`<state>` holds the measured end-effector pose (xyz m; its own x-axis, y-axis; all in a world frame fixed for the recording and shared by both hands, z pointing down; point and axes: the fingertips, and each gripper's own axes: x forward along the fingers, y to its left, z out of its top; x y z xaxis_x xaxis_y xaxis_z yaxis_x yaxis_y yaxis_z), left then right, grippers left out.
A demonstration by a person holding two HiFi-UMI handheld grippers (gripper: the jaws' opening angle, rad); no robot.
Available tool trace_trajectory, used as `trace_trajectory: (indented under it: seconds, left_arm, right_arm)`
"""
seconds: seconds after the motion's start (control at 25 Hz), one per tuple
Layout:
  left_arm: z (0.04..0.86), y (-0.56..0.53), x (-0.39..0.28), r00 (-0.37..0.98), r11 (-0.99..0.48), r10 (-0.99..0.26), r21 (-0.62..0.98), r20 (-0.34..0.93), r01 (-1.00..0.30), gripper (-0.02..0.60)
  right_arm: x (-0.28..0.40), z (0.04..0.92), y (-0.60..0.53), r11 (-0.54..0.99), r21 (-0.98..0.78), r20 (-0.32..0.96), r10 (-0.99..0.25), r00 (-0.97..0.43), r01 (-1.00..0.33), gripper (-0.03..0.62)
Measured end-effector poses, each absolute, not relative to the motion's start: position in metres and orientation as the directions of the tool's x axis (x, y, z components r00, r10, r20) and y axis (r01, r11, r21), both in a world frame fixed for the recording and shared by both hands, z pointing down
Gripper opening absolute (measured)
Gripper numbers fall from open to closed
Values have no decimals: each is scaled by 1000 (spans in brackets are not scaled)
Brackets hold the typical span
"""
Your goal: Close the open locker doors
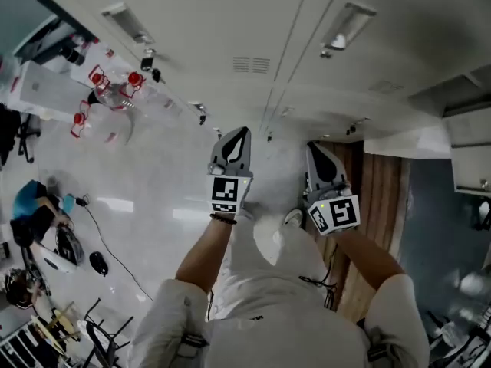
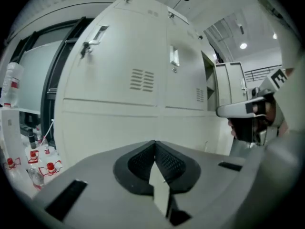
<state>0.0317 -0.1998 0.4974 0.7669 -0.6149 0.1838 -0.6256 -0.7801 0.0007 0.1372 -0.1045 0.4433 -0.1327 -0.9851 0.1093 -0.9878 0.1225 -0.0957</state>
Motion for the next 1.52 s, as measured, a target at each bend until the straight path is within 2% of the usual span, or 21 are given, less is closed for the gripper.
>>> trace_trajectory:
  seconds: [0.2,0.44,0.64,0.88,1.2,1.36,1.52]
  left_arm:
    - [417,-115,154,875,-878,-471,37,109,-477,4]
    - [359,-5,309,967,-967,-252,21,44,-254,4]
    - [334,95,419,999,-999,-50,8,11,-50,5]
    - [323,195,508,990,-990,143,14,3,142,5]
    - [334,247,573,971,-971,234,-29,52,235,9]
    - [351,252,605,976,-978,188,-68,108,196,134]
    - [358,253,625,982,-985,141,-85,127,153,143]
  right_arm:
    - [226,369,-38,7,-109,26,-1000,-10,-994,11]
    - [352,330,66,-199,-121,-5,-980,201,-973,11]
    - [445,308,153,-363,-119,-37,-929,369,-924,11]
    - [509,303,225,-473,-121,-32,-877,480,-873,11]
    - [549,306,293,-570,-138,-50,-813,580,-810,11]
    - [558,309,316,-599,-134,-49,-792,609,-790,11]
    - [560,307,329,-613,-125,-55,-780,623,-780,11]
